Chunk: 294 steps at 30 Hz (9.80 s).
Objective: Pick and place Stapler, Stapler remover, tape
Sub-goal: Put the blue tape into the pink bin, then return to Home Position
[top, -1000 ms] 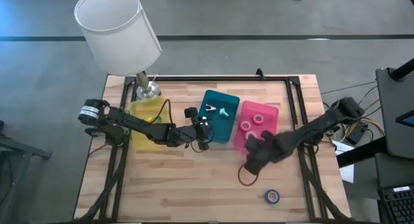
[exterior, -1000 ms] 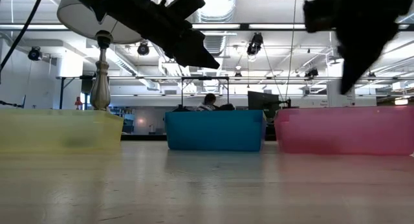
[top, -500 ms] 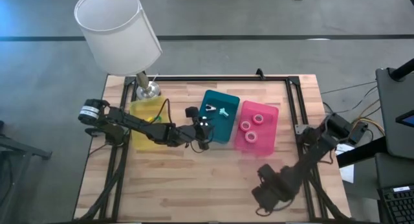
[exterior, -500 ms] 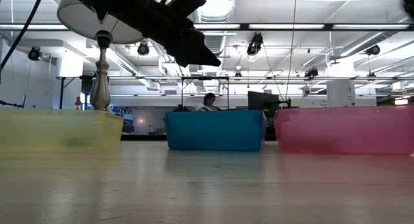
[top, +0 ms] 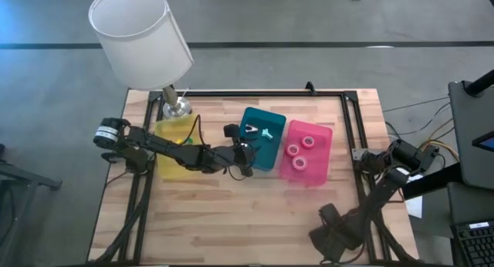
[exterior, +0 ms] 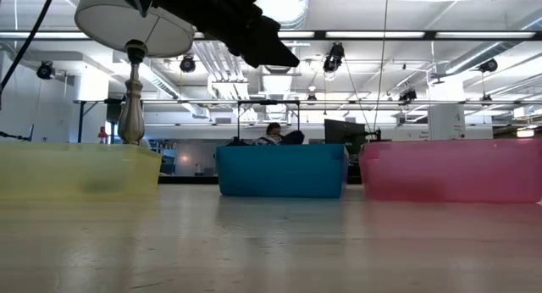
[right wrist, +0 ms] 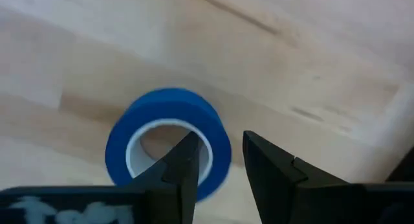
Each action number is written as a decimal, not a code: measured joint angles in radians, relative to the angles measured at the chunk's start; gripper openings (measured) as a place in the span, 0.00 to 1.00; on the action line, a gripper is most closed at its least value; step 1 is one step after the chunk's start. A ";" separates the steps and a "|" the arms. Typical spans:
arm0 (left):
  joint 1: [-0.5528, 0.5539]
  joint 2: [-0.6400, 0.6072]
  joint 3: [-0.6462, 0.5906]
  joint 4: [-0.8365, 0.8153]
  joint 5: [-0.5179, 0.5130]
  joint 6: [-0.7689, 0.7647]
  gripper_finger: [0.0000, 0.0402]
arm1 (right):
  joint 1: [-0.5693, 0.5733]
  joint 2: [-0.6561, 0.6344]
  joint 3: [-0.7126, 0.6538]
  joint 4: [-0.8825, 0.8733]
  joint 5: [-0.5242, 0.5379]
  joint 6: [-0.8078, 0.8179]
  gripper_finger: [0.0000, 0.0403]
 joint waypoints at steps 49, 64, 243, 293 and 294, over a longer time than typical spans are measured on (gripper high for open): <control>0.002 0.000 -0.007 -0.020 0.025 -0.066 0.38 | -0.488 -0.293 -0.124 -0.489 0.595 -0.601 0.15; 0.002 0.000 -0.007 -0.058 0.043 -0.158 0.38 | -0.765 -0.395 -0.328 -0.131 0.517 -1.107 0.16; -0.126 -1.561 -0.973 -0.288 0.286 -0.196 0.03 | -0.802 -1.708 -0.948 0.730 0.209 -2.162 0.08; -0.126 -1.560 -0.974 -0.296 0.282 -0.201 0.03 | -0.802 -1.707 -0.948 0.731 0.210 -2.123 0.08; -0.126 -1.560 -0.974 -0.296 0.282 -0.201 0.03 | -0.802 -1.707 -0.948 0.731 0.210 -2.122 0.08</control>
